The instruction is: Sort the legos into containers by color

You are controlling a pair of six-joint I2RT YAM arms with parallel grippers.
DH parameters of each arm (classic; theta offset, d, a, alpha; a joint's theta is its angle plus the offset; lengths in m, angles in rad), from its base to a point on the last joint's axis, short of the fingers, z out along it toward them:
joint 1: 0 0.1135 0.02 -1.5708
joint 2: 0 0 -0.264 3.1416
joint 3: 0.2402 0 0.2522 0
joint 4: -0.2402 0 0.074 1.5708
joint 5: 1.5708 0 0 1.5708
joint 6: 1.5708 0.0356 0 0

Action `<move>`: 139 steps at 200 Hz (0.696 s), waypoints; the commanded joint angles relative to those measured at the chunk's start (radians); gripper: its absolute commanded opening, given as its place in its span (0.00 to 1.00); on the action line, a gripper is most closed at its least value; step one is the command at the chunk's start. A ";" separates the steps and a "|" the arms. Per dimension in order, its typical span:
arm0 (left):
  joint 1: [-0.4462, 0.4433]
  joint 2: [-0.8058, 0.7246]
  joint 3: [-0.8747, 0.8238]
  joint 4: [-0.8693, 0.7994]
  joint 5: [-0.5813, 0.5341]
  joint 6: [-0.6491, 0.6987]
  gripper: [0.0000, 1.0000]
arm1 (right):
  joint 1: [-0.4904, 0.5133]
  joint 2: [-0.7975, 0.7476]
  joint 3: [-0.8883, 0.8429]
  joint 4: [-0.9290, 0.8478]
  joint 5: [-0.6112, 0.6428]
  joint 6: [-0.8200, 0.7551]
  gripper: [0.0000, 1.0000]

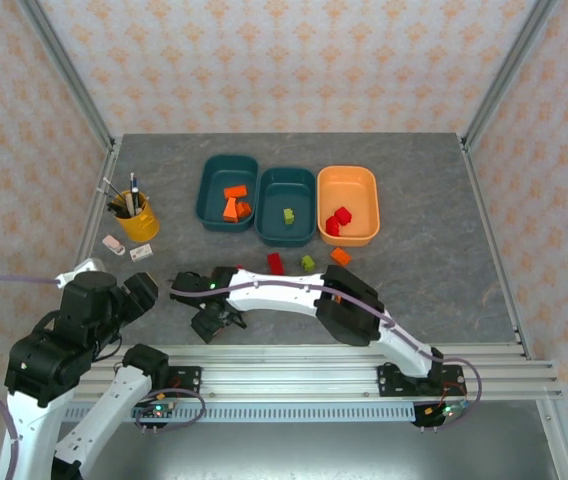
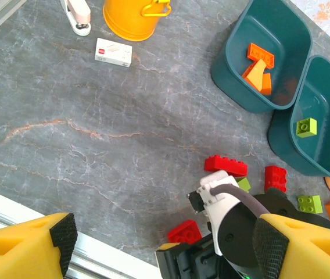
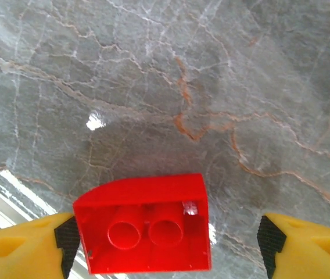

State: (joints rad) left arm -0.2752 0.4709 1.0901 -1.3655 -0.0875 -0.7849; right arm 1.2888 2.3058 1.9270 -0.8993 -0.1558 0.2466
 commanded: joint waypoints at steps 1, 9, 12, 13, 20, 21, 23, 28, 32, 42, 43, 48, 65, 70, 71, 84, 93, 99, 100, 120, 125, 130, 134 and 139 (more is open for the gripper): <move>-0.004 -0.007 0.029 -0.041 -0.036 0.002 0.82 | 0.003 0.034 0.053 -0.046 0.016 -0.012 0.80; -0.005 -0.005 0.031 -0.040 -0.035 0.004 0.82 | 0.003 0.039 0.055 -0.046 0.017 -0.011 0.78; -0.004 -0.003 0.032 -0.040 -0.035 0.004 0.82 | 0.003 0.040 0.056 -0.046 0.016 -0.011 0.77; -0.004 -0.002 0.031 -0.041 -0.035 0.004 0.82 | 0.003 0.041 0.055 -0.046 0.016 -0.011 0.77; -0.004 -0.002 0.032 -0.040 -0.033 0.004 0.82 | 0.003 0.043 0.056 -0.044 0.016 -0.012 0.75; -0.004 -0.002 0.031 -0.040 -0.034 0.004 0.82 | 0.003 0.044 0.055 -0.044 0.017 -0.011 0.75; -0.004 0.000 0.031 -0.039 -0.034 0.004 0.82 | 0.003 0.045 0.056 -0.044 0.018 -0.011 0.74; -0.004 0.000 0.030 -0.038 -0.031 0.004 0.82 | 0.003 0.048 0.057 -0.045 0.018 -0.011 0.72; -0.005 0.000 0.029 -0.037 -0.030 0.004 0.82 | 0.003 0.051 0.060 -0.048 0.018 -0.011 0.71; -0.005 0.002 0.027 -0.032 -0.029 0.003 0.82 | 0.003 0.059 0.066 -0.056 0.020 -0.009 0.67; -0.004 0.001 0.027 -0.032 -0.029 0.003 0.82 | 0.003 0.059 0.067 -0.057 0.021 -0.009 0.67; -0.004 0.001 0.026 -0.028 -0.028 0.001 0.82 | 0.003 0.061 0.066 -0.059 0.021 -0.010 0.65; -0.004 0.002 0.019 -0.019 -0.023 0.001 0.82 | 0.001 0.064 0.066 -0.064 0.028 -0.008 0.60; -0.004 0.003 0.015 -0.018 -0.020 0.001 0.82 | 0.001 0.066 0.066 -0.064 0.029 -0.009 0.58; -0.004 0.003 0.015 -0.017 -0.019 0.001 0.82 | 0.001 0.065 0.064 -0.064 0.029 -0.008 0.58; -0.004 0.005 0.008 -0.008 -0.010 0.001 0.82 | 0.000 0.064 0.061 -0.064 0.031 -0.008 0.53; -0.004 0.006 0.002 -0.003 -0.004 0.000 0.82 | -0.002 0.062 0.057 -0.066 0.031 -0.006 0.49; -0.004 0.006 -0.003 0.002 0.000 -0.002 0.82 | -0.003 0.059 0.055 -0.066 0.032 -0.005 0.48; -0.004 0.006 -0.003 0.002 0.001 -0.002 0.82 | -0.003 0.058 0.054 -0.066 0.032 -0.005 0.47; -0.004 0.009 -0.021 0.026 0.025 0.001 0.82 | -0.008 0.036 0.036 -0.056 0.040 0.003 0.43; -0.005 0.011 -0.027 0.035 0.034 0.005 0.82 | -0.010 0.027 0.031 -0.051 0.042 0.004 0.42; -0.004 0.012 -0.034 0.044 0.047 0.007 0.82 | -0.014 0.017 0.028 -0.048 0.044 0.006 0.41; -0.004 0.014 -0.042 0.053 0.061 0.011 0.82 | -0.017 0.007 0.025 -0.045 0.048 0.007 0.41; -0.004 0.015 -0.054 0.069 0.082 0.016 0.82 | -0.020 -0.003 0.023 -0.044 0.051 0.009 0.40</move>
State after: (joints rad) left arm -0.2752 0.4717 1.0748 -1.3571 -0.0635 -0.7845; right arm 1.2861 2.3489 1.9671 -0.9279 -0.1379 0.2428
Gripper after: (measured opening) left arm 0.817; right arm 0.472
